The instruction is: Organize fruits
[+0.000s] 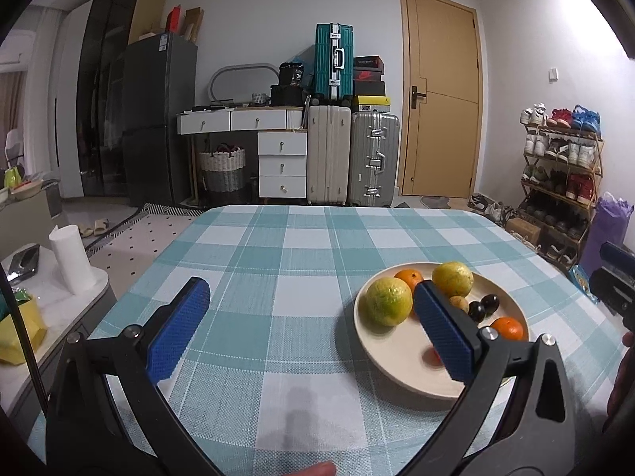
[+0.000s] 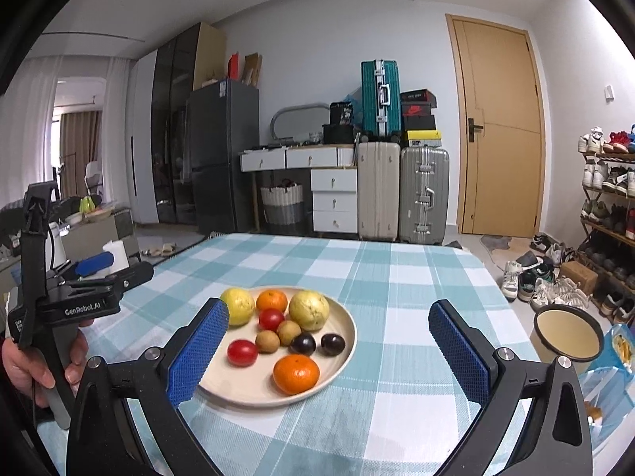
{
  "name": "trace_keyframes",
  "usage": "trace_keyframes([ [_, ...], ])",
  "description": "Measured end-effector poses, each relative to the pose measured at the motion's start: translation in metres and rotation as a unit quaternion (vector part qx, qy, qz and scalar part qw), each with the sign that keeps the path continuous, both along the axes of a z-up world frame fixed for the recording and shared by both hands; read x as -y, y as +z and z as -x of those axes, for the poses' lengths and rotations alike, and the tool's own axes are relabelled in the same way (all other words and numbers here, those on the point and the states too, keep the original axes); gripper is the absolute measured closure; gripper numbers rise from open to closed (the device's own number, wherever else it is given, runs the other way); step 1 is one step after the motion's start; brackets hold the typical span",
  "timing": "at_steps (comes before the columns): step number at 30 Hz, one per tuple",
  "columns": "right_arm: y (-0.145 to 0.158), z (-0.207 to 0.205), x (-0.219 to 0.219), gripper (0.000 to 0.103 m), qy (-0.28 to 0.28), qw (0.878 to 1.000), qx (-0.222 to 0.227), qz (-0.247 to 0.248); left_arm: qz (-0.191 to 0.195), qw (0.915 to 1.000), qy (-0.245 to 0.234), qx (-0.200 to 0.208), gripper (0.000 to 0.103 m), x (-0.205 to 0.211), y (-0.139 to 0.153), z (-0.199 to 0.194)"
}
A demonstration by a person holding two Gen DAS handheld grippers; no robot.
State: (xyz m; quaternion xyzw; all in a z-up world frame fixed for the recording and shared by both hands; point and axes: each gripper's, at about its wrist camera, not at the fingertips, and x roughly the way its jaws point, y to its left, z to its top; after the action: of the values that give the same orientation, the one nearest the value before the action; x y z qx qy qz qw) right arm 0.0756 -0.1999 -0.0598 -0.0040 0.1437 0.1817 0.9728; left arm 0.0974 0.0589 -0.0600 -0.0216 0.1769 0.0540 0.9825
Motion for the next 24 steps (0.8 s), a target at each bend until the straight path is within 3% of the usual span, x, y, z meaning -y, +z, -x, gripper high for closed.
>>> trace_keyframes([
  [7,-0.011,-0.003,-0.003,0.000,0.011,1.000,-0.015,0.003,-0.015,0.9995,-0.007,0.026,0.001,0.006,-0.005,-0.003],
  [15,-0.013,-0.007,-0.005,0.000,0.009,1.000,-0.027,0.006,-0.011,0.9997,-0.003,0.023,0.001,0.003,-0.010,-0.013],
  [24,-0.010,0.004,-0.010,0.000,0.027,1.000,0.006,0.011,-0.012,0.9997,-0.003,0.022,0.001,0.003,-0.010,-0.014],
])
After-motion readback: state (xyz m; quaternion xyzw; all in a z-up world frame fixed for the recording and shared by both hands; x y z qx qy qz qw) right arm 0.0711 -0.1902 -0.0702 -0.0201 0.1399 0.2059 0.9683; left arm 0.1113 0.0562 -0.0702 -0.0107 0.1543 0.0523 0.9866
